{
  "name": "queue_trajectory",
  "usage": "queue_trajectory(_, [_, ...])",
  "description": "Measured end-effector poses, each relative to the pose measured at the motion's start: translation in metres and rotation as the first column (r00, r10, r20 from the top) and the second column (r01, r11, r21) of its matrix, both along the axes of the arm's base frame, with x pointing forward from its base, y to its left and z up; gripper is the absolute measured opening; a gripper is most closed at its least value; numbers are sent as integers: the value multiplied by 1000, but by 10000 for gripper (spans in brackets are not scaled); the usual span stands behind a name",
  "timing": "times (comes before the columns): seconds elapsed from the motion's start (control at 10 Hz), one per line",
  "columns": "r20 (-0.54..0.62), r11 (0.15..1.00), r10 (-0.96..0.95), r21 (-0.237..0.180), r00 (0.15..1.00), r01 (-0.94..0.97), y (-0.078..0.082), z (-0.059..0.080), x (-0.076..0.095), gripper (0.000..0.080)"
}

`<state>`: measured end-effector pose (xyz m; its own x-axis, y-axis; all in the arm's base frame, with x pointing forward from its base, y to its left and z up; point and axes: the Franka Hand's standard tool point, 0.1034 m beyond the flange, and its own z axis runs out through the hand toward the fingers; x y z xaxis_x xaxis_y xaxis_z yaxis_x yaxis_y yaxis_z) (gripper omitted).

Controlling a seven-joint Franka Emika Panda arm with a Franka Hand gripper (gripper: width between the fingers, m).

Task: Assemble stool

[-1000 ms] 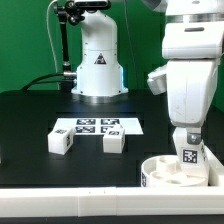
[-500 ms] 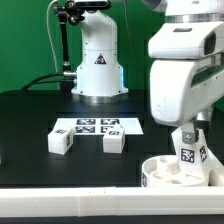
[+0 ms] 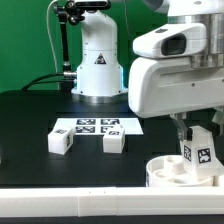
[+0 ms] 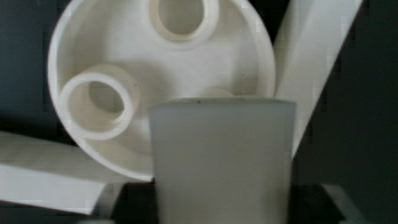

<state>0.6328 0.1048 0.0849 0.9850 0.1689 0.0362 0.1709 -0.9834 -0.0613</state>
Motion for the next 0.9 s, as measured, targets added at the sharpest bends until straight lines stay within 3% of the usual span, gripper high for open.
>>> queue_trajectory(0.3, [-15,960,-278,11,960,278,3,0,0,335])
queue_trajectory(0.9, [-44,837,-546,19,836,547,3,0,0,335])
